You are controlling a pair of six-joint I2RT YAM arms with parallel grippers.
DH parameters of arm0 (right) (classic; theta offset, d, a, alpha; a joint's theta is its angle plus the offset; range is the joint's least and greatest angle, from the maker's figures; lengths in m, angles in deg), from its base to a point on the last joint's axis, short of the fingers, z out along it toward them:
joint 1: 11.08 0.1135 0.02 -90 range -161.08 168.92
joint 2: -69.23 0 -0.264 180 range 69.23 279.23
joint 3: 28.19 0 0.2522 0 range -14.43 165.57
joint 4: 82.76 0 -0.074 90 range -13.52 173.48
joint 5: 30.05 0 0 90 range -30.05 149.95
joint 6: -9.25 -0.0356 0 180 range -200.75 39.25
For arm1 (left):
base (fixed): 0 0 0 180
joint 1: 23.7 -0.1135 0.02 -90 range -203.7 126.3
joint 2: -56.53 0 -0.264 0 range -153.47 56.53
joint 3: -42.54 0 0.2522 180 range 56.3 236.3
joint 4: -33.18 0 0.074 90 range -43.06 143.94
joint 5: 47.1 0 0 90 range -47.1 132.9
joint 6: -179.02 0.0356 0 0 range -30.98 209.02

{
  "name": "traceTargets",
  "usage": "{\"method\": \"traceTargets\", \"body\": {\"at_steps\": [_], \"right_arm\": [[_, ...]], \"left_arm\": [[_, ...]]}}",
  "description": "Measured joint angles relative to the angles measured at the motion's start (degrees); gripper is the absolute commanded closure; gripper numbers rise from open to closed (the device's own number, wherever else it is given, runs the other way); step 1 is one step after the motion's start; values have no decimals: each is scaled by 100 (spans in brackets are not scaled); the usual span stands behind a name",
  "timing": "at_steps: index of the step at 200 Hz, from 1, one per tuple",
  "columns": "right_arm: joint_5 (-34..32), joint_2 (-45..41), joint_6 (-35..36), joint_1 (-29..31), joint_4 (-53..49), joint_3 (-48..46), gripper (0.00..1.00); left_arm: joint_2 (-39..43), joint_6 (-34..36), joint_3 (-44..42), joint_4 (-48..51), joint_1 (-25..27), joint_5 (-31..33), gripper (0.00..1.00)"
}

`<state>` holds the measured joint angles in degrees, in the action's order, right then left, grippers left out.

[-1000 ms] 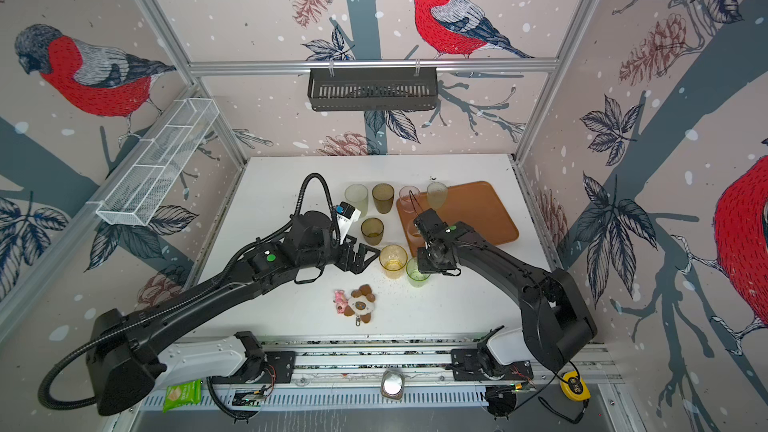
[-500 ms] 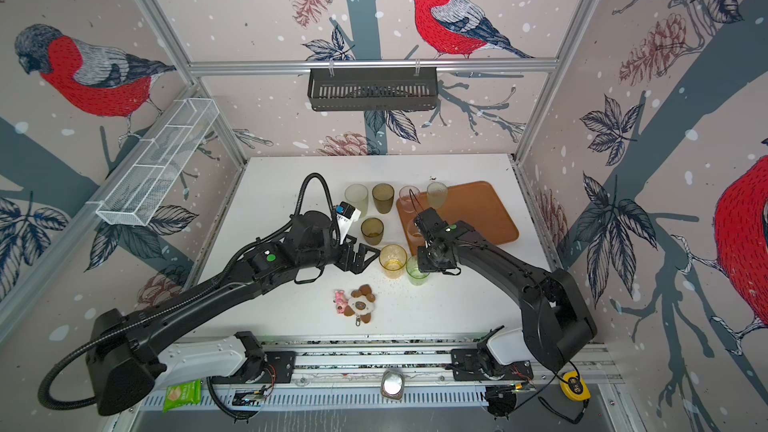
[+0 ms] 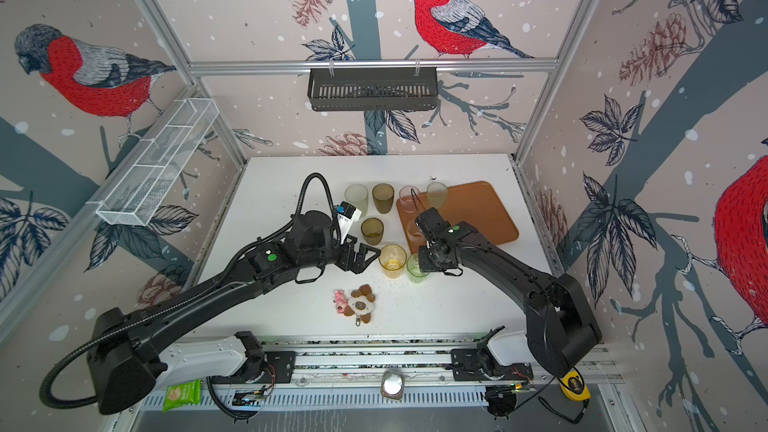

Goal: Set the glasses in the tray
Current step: 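Lift the clear green glass upright with the right gripper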

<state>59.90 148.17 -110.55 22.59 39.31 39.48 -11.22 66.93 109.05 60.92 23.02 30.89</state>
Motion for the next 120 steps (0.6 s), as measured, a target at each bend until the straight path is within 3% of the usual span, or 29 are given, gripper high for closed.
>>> {"method": "traceTargets", "body": {"at_steps": [120], "right_arm": [[-151,-177,184,-483,-299,317,95]], "left_arm": [[-17,2,20,-90,0,-2,3]]}}
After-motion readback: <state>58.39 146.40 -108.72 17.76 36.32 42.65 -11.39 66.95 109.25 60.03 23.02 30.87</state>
